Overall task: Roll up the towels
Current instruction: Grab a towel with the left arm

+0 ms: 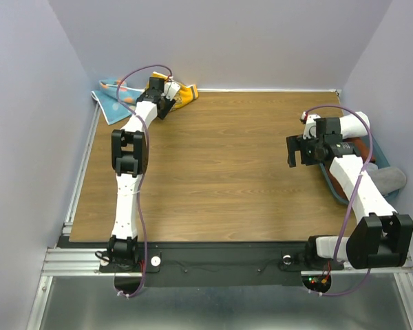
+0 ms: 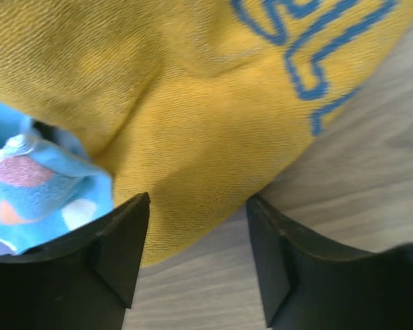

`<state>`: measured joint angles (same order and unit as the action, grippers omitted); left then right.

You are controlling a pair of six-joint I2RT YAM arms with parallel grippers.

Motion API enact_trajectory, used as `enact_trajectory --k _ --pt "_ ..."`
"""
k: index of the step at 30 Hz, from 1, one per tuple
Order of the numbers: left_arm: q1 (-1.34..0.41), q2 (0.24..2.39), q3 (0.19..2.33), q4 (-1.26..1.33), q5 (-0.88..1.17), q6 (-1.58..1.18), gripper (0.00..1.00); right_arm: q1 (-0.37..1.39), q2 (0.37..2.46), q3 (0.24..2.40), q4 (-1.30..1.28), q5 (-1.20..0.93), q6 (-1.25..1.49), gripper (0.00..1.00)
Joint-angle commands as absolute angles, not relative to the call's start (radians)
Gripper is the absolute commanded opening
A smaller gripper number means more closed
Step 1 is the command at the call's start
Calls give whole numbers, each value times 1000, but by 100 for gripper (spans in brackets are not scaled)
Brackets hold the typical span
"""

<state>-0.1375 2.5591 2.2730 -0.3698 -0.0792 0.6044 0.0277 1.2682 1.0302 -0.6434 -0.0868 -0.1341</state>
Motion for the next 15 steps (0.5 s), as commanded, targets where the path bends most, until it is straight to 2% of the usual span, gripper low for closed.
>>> enact_trajectory --k 1,3,4,5,7,11,15 --pt "-132 2591 2258 -334 -167 692 61 32 1272 1022 -606 -66 -129 100" --pt "-133 2597 2258 -336 -164 703 47 32 1279 1025 -606 -67 -133 100" --pt "-133 2594 2261 -337 -158 701 37 32 1287 1025 -606 -67 -133 100" --pt "-133 2588 2264 -362 -119 696 18 32 1290 1026 -606 -69 -135 100" --pt "-146 2535 2240 -394 -45 689 0 32 1293 1031 -607 -75 -129 100" --pt "-210 2364 2137 -445 63 689 0 32 1282 1051 -607 -106 -110 100" --pt "-262 2211 2152 -583 201 619 0 32 1276 1078 -612 -150 -98 100"
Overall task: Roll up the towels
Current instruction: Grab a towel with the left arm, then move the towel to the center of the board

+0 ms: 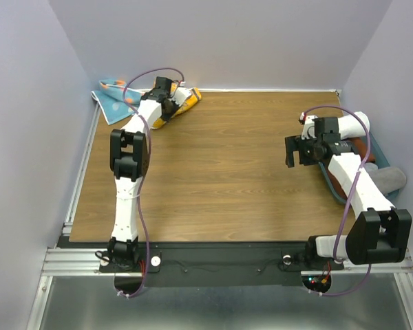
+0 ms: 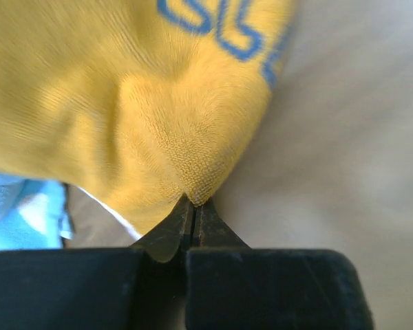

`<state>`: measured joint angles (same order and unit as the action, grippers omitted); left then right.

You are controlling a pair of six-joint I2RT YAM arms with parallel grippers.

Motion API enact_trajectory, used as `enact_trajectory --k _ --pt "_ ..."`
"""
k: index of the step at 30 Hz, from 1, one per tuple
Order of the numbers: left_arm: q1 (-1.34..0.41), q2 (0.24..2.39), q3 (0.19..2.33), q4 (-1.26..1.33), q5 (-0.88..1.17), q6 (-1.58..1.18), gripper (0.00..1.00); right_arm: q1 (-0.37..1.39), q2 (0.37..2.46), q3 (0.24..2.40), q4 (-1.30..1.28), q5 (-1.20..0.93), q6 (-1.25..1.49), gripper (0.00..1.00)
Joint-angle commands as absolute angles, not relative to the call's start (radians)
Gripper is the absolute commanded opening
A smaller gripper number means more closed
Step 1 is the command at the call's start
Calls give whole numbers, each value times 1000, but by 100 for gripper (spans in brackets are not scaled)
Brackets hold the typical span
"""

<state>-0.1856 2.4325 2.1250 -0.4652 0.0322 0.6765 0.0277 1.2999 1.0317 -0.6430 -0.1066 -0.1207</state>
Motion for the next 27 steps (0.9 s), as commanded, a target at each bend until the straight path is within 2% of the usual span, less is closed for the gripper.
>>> enact_trajectory --k 1,6,9,10,13,16,20,26,27 --pt "-270 2168 2187 -619 262 605 0 32 1276 1089 -617 -159 -98 100" --pt "-284 2054 2189 -813 441 486 0 32 1266 1104 -630 -230 -90 100" --pt "-279 1993 2111 -911 593 475 0 32 1270 1114 -644 -276 -101 100" --pt "-273 1955 2041 -942 709 491 0 32 1275 1120 -650 -287 -104 100" --pt "-246 1864 1860 -901 866 496 0 32 1282 1127 -660 -336 -110 100" --pt "-235 1824 1706 -824 850 450 0 34 1293 1127 -661 -385 -118 100" --pt "-233 1851 1609 -796 841 445 0 37 1321 1123 -660 -465 -132 100" --pt "-239 1936 1632 -773 948 400 0 110 1327 1129 -635 -515 -164 76" --pt "-245 1950 1658 -785 969 399 0 123 1325 1127 -624 -506 -164 75"
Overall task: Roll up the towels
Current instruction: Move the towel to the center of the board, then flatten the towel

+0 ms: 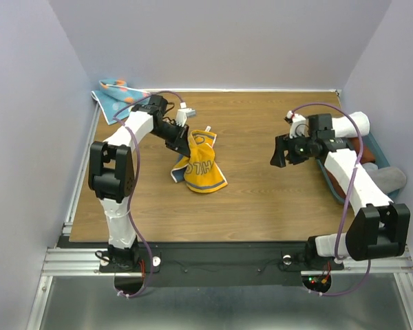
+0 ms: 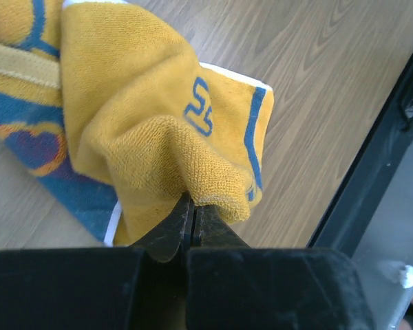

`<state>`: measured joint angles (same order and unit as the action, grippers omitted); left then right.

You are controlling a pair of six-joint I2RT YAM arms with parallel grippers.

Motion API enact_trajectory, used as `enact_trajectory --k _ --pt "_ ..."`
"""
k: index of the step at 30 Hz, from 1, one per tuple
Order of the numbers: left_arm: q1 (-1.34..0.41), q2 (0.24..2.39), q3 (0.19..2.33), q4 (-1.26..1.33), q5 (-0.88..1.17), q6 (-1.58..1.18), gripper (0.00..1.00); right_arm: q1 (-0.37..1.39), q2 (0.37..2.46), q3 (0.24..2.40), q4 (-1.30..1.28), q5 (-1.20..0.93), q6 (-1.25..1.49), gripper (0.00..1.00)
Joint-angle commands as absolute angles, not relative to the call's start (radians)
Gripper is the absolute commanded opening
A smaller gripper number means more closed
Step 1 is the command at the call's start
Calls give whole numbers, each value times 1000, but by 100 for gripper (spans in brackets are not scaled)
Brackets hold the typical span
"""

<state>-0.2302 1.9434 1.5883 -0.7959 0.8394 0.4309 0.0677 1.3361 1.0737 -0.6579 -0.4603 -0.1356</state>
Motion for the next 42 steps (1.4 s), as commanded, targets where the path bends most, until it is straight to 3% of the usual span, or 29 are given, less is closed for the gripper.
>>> enact_trajectory --k 1,7,9,12,17,20,25,32,42 --pt "-267 1974 1717 -798 992 397 0 133 1325 1127 -611 -491 -164 74" --pt "-424 2006 1926 -874 1098 399 0 164 1324 1150 -572 -587 -134 75" --pt "-454 2006 1931 -835 1083 351 0 182 1324 1146 -543 -630 -86 91" --pt "-480 2020 1922 -753 1071 281 2 221 1353 1140 -483 -650 -34 100" --pt "-495 2086 1959 -654 968 235 30 239 1451 1149 -451 -592 -9 99" --pt "-480 2102 1987 -643 853 245 39 238 1486 1154 -454 -505 -18 97" --pt "-355 2049 1918 -581 772 265 65 239 1476 1135 -488 -448 -57 94" --pt "-363 2101 1950 -635 611 477 62 297 1571 1121 -558 -425 -110 92" --pt "-406 2221 1999 -669 621 657 60 498 1667 1089 -568 -275 -152 93"
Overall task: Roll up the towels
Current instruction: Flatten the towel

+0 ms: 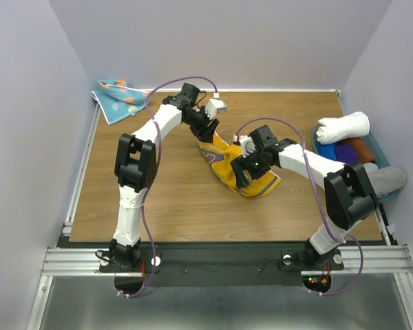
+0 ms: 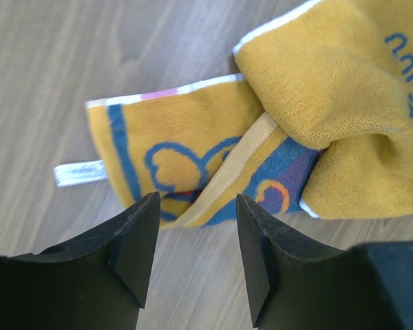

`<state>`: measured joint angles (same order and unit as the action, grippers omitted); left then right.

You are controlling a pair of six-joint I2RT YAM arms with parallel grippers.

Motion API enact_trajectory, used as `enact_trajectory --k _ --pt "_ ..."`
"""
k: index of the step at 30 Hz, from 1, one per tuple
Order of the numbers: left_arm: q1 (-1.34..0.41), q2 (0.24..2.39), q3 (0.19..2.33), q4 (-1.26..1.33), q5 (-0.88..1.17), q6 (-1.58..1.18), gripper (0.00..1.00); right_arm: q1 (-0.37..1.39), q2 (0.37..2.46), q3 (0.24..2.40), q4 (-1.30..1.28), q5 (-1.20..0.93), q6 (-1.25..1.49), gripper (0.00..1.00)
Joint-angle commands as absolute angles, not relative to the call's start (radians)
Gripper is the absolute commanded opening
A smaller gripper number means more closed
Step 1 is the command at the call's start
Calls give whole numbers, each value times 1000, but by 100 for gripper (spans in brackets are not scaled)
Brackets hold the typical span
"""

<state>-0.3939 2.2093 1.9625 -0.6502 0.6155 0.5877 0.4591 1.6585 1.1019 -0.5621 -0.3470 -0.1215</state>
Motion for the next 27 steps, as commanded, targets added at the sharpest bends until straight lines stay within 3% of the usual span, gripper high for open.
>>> enact_trajectory --k 1,8,9,11,12,13,14,17,27 --pt "-416 2238 2009 -666 621 658 60 505 1684 1085 -568 -261 -158 93" --pt "-428 2287 2004 -673 652 657 59 515 1716 1052 -568 -245 -169 66" --pt "-428 2287 1997 -678 653 660 57 515 1717 1046 -569 -242 -172 56" --pt "-426 2284 1979 -708 663 676 42 515 1715 1042 -568 -230 -175 42" --pt "-425 2281 1974 -724 666 684 34 515 1710 1040 -568 -227 -175 26" --pt "-422 2266 1961 -742 673 699 19 515 1706 1039 -568 -210 -175 14" --pt "-405 2252 1948 -747 679 703 13 514 1701 1042 -568 -203 -170 0" --pt "-359 2163 1881 -768 725 710 0 512 1649 1045 -571 -166 -167 1" --pt "-127 1800 1453 -856 703 870 0 494 1500 1028 -637 -144 -253 1"
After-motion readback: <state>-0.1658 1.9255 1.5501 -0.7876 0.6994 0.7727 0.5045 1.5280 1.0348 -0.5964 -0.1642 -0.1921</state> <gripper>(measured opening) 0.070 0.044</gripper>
